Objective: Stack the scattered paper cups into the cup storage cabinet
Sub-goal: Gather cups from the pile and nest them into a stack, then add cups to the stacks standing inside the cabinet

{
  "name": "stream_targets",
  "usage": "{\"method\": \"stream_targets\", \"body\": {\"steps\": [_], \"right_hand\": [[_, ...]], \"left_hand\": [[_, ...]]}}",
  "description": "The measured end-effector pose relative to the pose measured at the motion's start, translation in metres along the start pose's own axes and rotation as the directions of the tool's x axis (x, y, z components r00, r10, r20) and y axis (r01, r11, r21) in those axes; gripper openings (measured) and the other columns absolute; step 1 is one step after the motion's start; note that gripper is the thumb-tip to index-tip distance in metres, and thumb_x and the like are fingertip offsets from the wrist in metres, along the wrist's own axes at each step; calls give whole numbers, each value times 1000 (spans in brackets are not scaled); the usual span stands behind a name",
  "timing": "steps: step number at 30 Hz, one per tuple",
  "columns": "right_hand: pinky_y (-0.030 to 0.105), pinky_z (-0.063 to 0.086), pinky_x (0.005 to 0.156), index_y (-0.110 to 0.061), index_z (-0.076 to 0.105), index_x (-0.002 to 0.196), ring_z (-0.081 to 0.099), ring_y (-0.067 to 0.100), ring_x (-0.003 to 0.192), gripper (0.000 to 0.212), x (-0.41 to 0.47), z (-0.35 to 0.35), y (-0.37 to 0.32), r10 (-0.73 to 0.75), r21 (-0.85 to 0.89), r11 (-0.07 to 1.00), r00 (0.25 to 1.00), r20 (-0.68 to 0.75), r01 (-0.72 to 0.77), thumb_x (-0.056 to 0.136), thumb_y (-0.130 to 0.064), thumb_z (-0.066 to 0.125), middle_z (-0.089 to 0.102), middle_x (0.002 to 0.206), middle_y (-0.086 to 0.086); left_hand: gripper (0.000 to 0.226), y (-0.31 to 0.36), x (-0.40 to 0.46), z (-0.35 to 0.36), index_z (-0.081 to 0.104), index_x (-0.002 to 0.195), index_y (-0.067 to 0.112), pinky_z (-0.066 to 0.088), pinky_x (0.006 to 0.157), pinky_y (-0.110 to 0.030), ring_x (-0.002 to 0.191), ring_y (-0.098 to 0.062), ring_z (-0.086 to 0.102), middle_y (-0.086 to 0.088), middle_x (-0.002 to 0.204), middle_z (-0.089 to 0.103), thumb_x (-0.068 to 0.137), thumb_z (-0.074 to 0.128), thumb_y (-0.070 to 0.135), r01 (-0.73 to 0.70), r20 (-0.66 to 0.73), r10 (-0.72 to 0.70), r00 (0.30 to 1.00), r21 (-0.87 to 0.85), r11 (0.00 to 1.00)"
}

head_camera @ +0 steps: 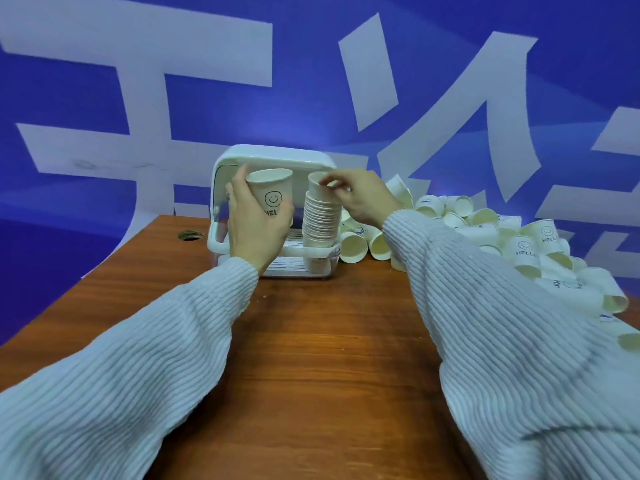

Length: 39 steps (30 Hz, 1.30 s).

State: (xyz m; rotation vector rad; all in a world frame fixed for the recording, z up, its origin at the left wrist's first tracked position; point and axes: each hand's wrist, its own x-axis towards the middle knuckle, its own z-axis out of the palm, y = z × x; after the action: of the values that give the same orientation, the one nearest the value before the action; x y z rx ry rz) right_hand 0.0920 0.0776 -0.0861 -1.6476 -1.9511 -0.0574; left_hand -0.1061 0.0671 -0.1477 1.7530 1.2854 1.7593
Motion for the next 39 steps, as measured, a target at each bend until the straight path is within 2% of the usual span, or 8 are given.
{"method": "stream_targets", "body": {"steps": [6, 11, 15, 19, 23, 26, 33, 39], "right_hand": [[43, 47, 105, -41, 57, 145, 58, 33, 128, 58, -9, 21, -2, -49, -216, 974, 992, 113, 72, 101, -7, 40, 63, 143, 5], [42, 45, 111, -28, 47, 153, 57, 25, 133, 55, -15, 15, 6, -24, -60, 998, 1000, -10, 23, 102, -10, 45, 62, 146, 1], [43, 53, 94, -30, 47, 151, 67, 19, 97, 53, -27, 14, 14, 16, 57, 998, 985, -173, -6, 101, -14, 42, 68, 136, -1], [38, 55, 82, -32, 48, 147, 50, -3, 65, 49, -31, 14, 26, 31, 44, 999, 982, -186, -23, 102, -13, 43, 70, 128, -7], [36, 54, 77, -28, 48, 147, 46, -4, 59, 47, -37, 10, 31, 71, 55, 997, 976, -206, -61, 102, -16, 45, 70, 125, -8], [38, 55, 77, -26, 47, 148, 42, -3, 57, 47, -39, 10, 35, 79, 59, 996, 971, -224, -67, 102, -19, 48, 70, 122, -9], [44, 57, 76, -25, 46, 149, 45, 1, 56, 48, -39, 10, 34, 100, 74, 994, 956, -275, -83, 101, -22, 51, 70, 115, -8], [40, 58, 74, -27, 46, 149, 50, 6, 58, 48, -44, 4, 33, 83, 76, 995, 957, -277, -65, 101, -25, 52, 69, 112, -11]], "left_hand": [[78, 2, 16, 0, 32, 152, 20, 46, 103, -33, 122, -13, 49, 2, 141, 47, 88, 74, 32, 1, 35, 0, 999, -27, 1000], [85, 13, 43, 18, 34, 153, 17, 47, 110, -41, 131, -18, 51, -2, 146, 48, 84, 77, 39, -22, 41, 26, 999, -94, 995], [83, 24, 61, 36, 36, 153, 15, 36, 102, -21, 130, -16, 47, -5, 145, 45, 84, 80, 32, -87, 77, 92, 993, -68, 994], [79, 24, 64, 56, 37, 153, 13, 27, 98, -16, 130, -20, 46, -9, 145, 43, 87, 78, 31, -109, 234, 98, 967, 37, 993], [62, 10, 61, 72, 53, 139, 17, 36, 101, -28, 130, -28, 47, -12, 133, 51, 86, 69, 44, -115, 451, 11, 892, 203, 972], [85, 1, 56, 74, 54, 140, 19, 44, 108, -47, 131, -31, 48, -12, 136, 50, 76, 49, 74, -111, 518, -89, 851, 343, 933], [93, -9, 46, 72, 33, 148, 24, 48, 104, -49, 122, -34, 60, -9, 132, 64, 75, 80, 54, -147, 569, -86, 818, 351, 925], [87, -17, 61, 78, 29, 141, 19, 52, 94, -50, 115, -39, 62, -12, 127, 64, 77, 80, 48, -8, 389, -180, 904, 436, 900]]}}
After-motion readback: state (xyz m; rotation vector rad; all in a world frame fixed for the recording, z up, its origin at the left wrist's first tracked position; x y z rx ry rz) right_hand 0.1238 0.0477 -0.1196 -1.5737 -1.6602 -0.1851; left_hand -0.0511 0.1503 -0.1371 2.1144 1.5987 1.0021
